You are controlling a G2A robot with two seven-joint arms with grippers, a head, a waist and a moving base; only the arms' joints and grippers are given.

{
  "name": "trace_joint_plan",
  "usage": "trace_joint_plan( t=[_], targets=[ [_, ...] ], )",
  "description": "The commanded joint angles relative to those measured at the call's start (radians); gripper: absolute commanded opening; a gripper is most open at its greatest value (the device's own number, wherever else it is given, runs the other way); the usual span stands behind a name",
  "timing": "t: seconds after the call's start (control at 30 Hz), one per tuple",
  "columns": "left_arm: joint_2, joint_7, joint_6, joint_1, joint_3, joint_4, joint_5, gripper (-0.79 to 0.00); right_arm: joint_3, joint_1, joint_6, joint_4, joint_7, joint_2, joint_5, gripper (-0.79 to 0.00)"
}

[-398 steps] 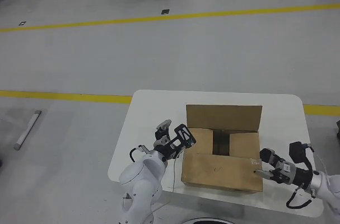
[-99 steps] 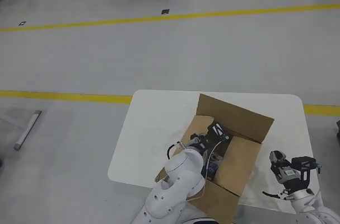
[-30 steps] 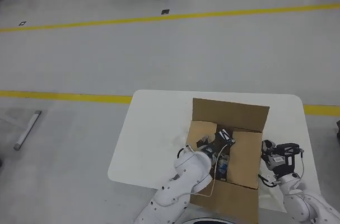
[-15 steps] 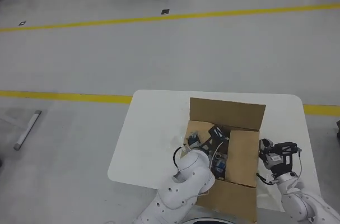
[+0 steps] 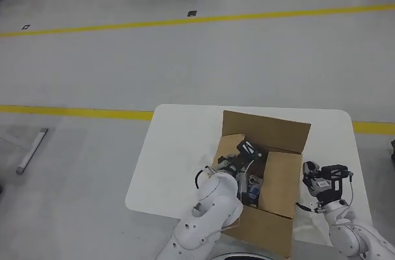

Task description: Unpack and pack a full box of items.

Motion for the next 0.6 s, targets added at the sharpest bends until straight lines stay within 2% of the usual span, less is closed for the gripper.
trace_joint_plan(
  t=[0.0, 0.37, 0.4, 0.43, 0.47, 0.57],
  targets=[
    [0.004, 0.016, 0.005, 0.024, -0.032, -0.031, -0.027, -0.785, 0.001, 0.000, -0.001, -0.002, 0.002, -0.001, 0.000, -0.785],
    [0.016, 0.092, 0.023, 0.116, -0.219, -0.129, -0.344, -0.785, 0.007, 0.047, -0.009, -0.018, 0.057, -0.008, -0.012, -0.785],
    [0.017, 0.090, 0.016, 0.117, -0.231, -0.132, -0.363, -0.459, 0.006, 0.052, -0.008, -0.016, 0.062, -0.009, -0.014, -0.785],
    [0.019, 0.086, 0.016, 0.117, -0.243, -0.135, -0.364, -0.086, 0.006, 0.058, -0.009, -0.015, 0.065, -0.010, -0.016, -0.785],
    [0.021, 0.078, 0.011, 0.116, -0.247, -0.138, -0.348, 0.000, 0.006, 0.062, -0.009, -0.014, 0.067, -0.011, -0.017, -0.785],
    [0.027, 0.060, 0.007, 0.120, -0.250, -0.151, -0.292, 0.000, 0.011, 0.066, -0.014, -0.016, 0.071, -0.012, -0.018, -0.785]
  ],
)
